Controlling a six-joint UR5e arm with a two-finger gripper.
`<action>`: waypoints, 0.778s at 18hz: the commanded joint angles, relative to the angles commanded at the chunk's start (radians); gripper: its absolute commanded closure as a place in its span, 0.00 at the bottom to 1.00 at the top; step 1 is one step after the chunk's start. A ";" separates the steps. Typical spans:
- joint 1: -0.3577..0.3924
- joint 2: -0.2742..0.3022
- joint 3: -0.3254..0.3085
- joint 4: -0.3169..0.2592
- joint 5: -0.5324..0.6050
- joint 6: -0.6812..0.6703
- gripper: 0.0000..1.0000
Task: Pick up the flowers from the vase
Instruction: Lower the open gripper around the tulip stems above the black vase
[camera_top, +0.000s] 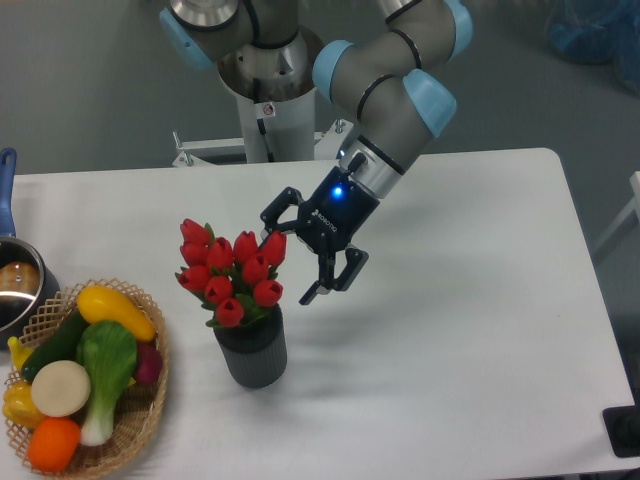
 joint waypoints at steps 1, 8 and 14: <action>-0.006 -0.003 0.000 0.000 0.000 0.002 0.00; -0.041 -0.020 -0.005 0.003 0.000 0.043 0.00; -0.075 -0.041 0.011 0.005 -0.003 0.060 0.00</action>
